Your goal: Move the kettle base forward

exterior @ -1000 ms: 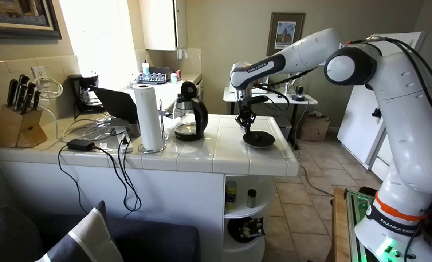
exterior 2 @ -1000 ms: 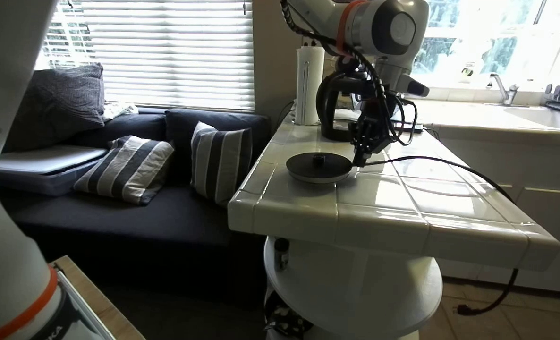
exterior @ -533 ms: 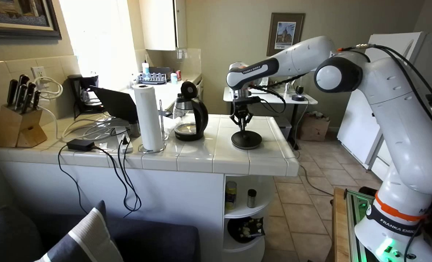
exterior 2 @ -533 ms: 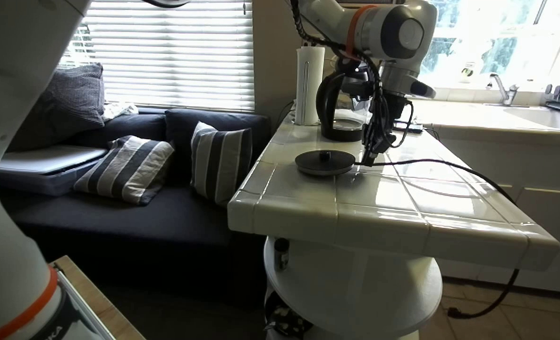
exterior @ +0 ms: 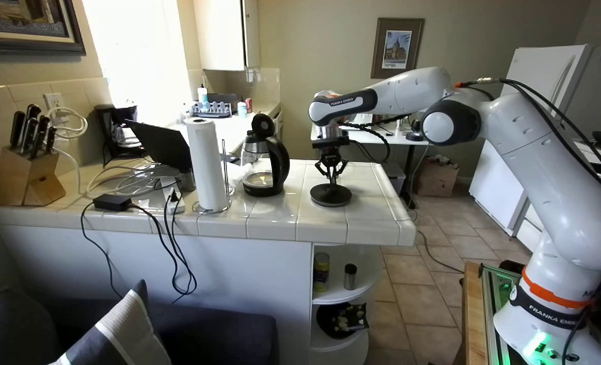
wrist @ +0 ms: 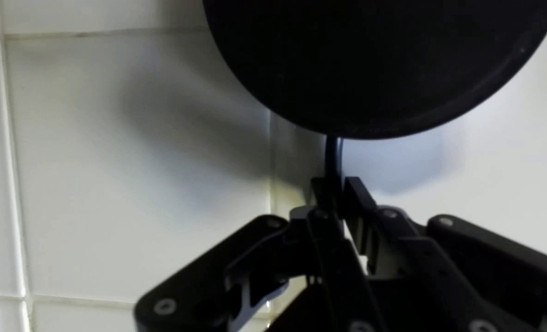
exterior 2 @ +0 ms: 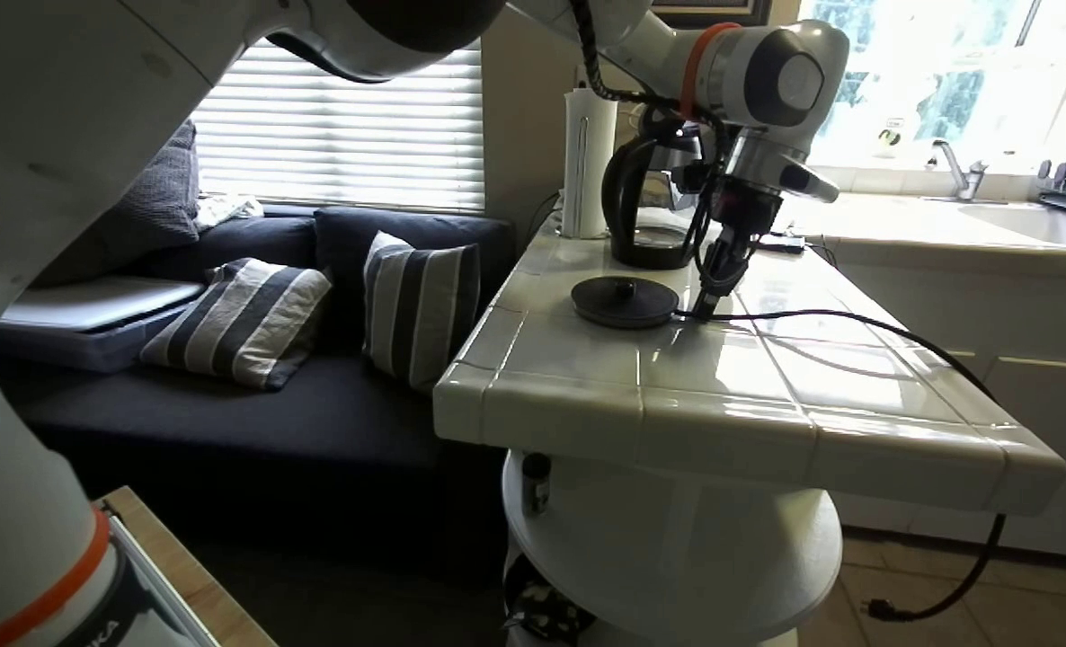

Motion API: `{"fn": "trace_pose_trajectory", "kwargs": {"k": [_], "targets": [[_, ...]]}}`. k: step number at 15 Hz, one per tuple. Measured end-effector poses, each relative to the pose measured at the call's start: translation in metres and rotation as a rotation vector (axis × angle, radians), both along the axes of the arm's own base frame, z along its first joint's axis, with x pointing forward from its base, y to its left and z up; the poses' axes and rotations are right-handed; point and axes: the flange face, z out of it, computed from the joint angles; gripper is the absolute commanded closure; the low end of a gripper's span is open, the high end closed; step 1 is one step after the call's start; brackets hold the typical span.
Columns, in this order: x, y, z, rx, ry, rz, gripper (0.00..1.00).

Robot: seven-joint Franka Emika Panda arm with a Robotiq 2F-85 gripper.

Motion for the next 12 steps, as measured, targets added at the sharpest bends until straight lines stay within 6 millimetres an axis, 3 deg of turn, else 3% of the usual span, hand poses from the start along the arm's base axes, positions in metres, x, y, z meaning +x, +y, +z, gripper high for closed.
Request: {"fn": "trace_pose_trajectory", "kwargs": {"k": [4, 8, 12], "targets": [[0.007, -0.006, 0.004, -0.009, -0.012, -0.026, 0.31], [0.02, -0.005, 0.023, -0.025, -0.101, 0.001, 0.01], [0.039, 0.008, 0.051, -0.055, -0.249, 0.094, 0.0]]}}
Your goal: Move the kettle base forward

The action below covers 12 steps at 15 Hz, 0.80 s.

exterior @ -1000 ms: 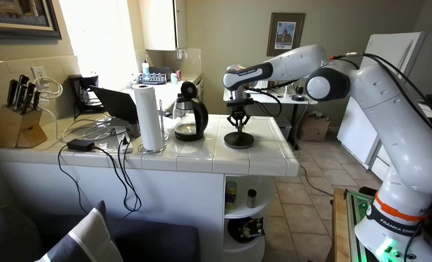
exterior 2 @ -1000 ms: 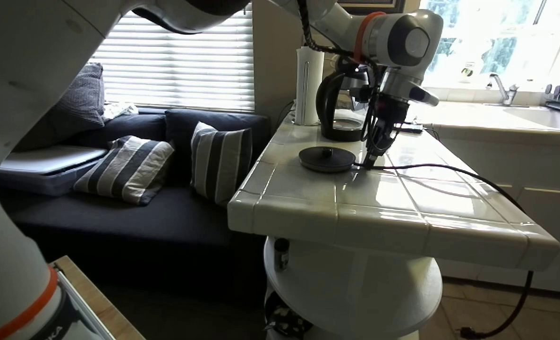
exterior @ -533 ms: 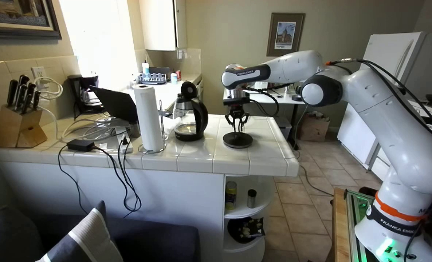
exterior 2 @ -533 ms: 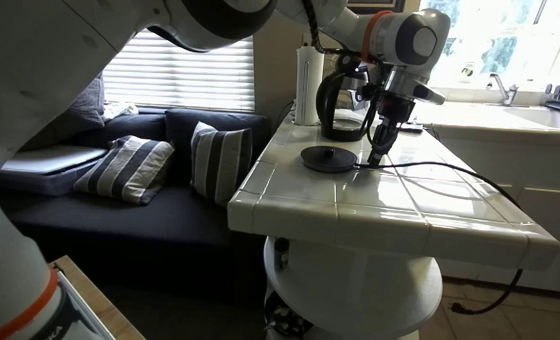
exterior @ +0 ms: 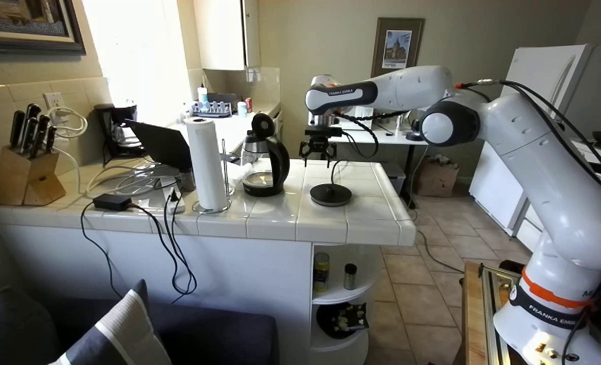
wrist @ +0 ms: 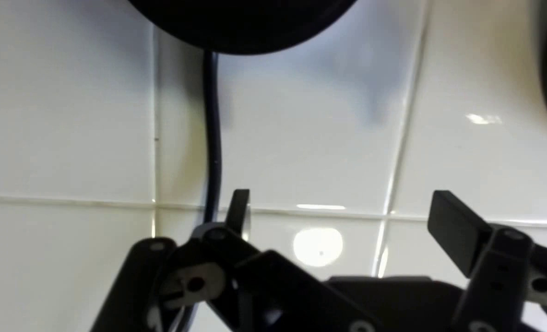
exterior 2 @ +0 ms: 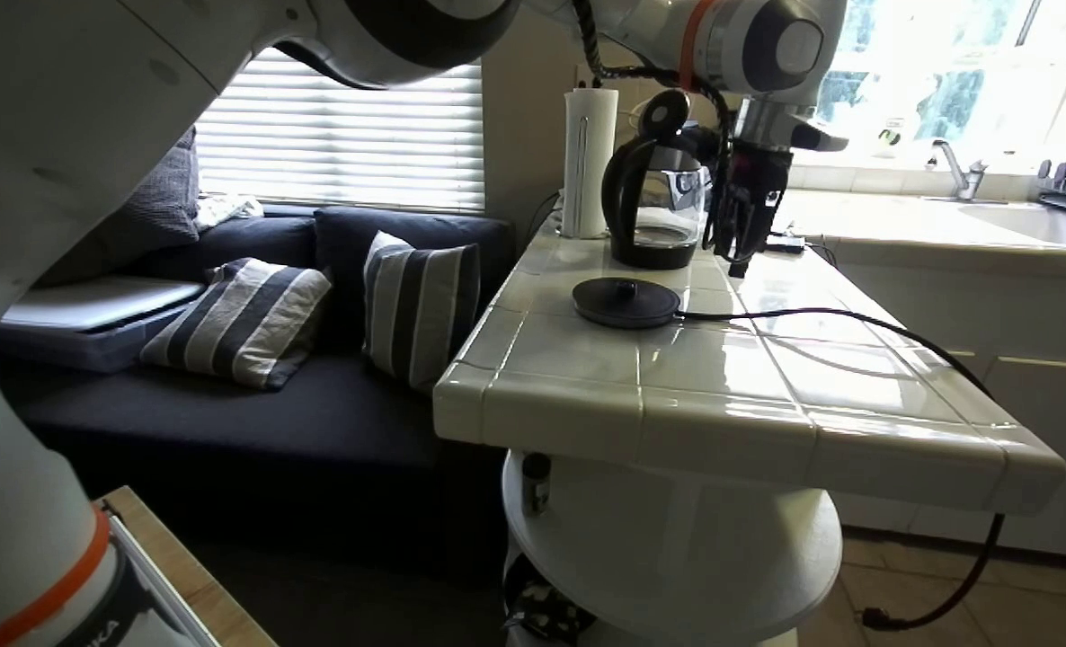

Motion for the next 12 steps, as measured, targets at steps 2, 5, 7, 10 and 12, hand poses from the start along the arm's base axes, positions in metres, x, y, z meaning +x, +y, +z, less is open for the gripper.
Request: {"fn": "trace_pose_trajectory", "kwargs": {"k": [2, 5, 7, 10, 12], "targets": [[0.006, 0.01, 0.018, -0.026, -0.054, 0.039, 0.0], [0.004, 0.022, 0.04, -0.079, -0.077, 0.146, 0.0], [-0.005, 0.027, 0.05, -0.1, -0.064, 0.258, 0.0], [-0.027, 0.03, 0.07, -0.098, -0.064, 0.433, 0.0], [-0.045, 0.032, 0.085, -0.088, -0.07, 0.541, 0.0]]}}
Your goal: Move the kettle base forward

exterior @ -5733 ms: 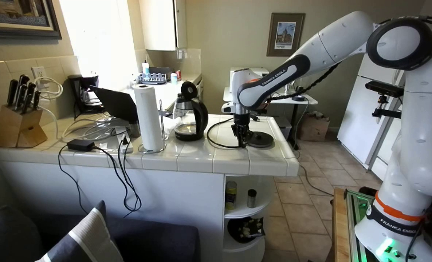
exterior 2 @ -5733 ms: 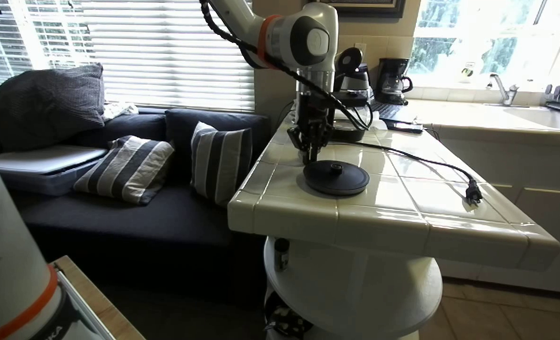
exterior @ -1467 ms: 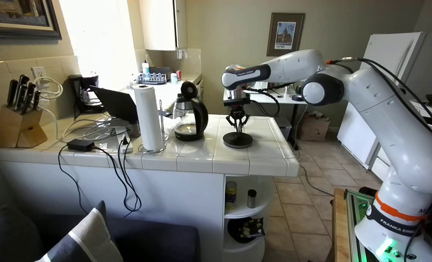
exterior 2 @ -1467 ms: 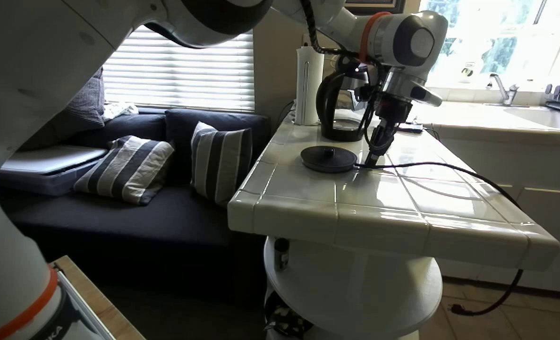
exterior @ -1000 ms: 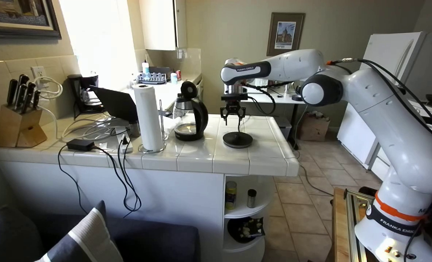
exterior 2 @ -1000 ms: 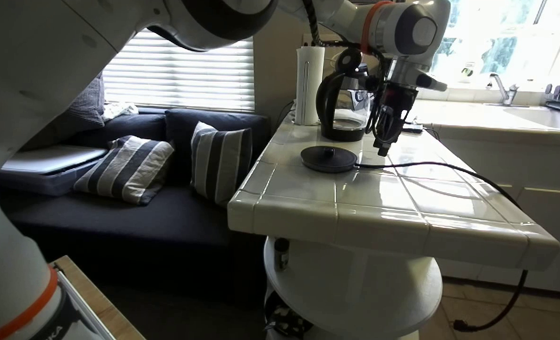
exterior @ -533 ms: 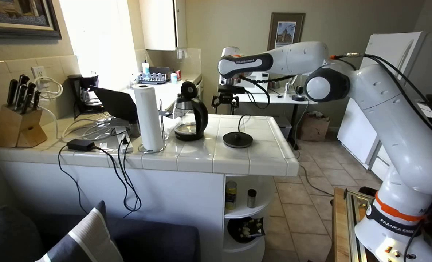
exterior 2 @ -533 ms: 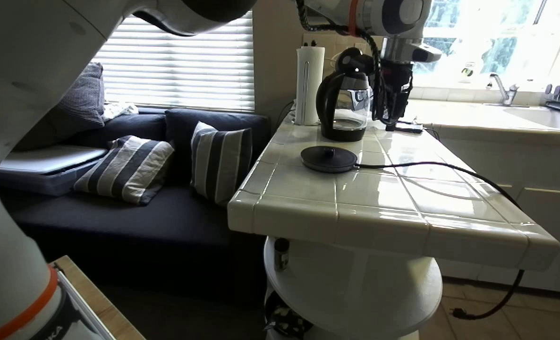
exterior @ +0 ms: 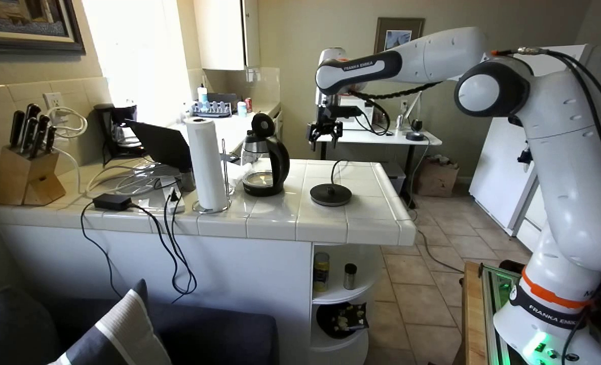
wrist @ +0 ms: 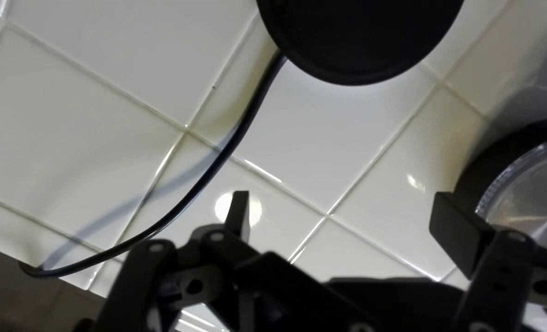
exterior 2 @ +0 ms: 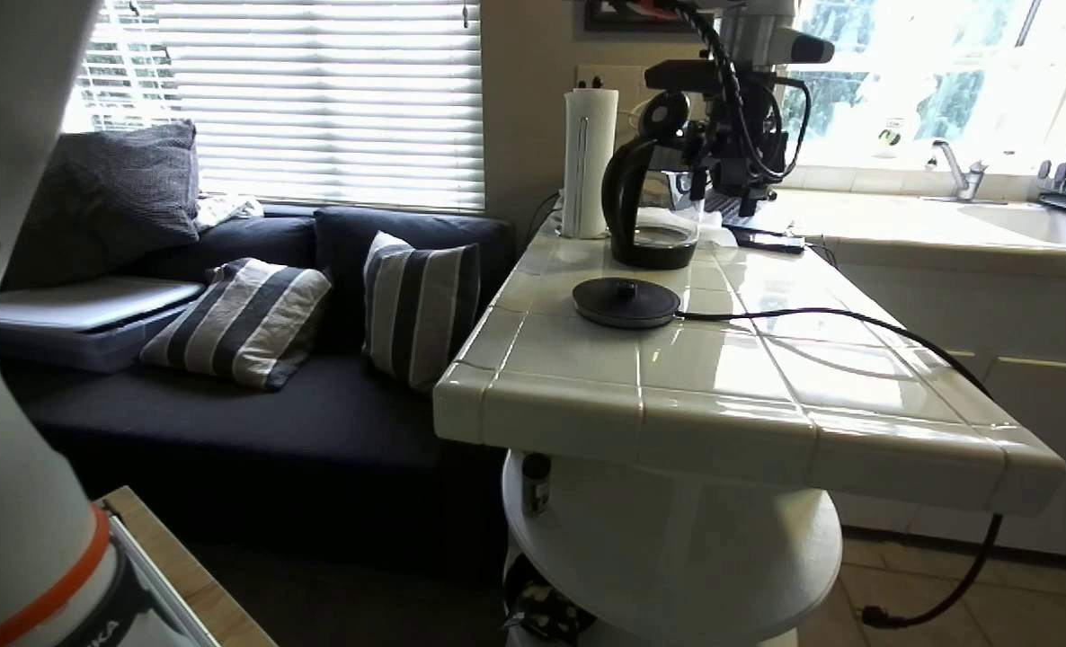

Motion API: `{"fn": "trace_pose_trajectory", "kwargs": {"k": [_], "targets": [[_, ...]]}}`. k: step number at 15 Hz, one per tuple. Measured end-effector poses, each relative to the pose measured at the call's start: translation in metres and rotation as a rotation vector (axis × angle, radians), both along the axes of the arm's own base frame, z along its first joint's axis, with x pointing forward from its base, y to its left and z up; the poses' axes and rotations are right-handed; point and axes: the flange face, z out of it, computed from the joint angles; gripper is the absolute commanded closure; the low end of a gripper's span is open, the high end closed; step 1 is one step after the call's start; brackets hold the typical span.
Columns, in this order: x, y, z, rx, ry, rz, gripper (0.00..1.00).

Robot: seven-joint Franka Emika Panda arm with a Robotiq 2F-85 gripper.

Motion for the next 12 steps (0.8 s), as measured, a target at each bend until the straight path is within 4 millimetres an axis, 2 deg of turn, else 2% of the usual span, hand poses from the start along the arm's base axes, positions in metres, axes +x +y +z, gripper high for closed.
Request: {"fn": "trace_pose_trajectory", "kwargs": {"k": [7, 12], "targets": [[-0.059, 0.017, 0.04, 0.005, -0.047, 0.238, 0.0], [-0.086, 0.027, 0.048, -0.005, -0.082, 0.321, 0.0]]}}
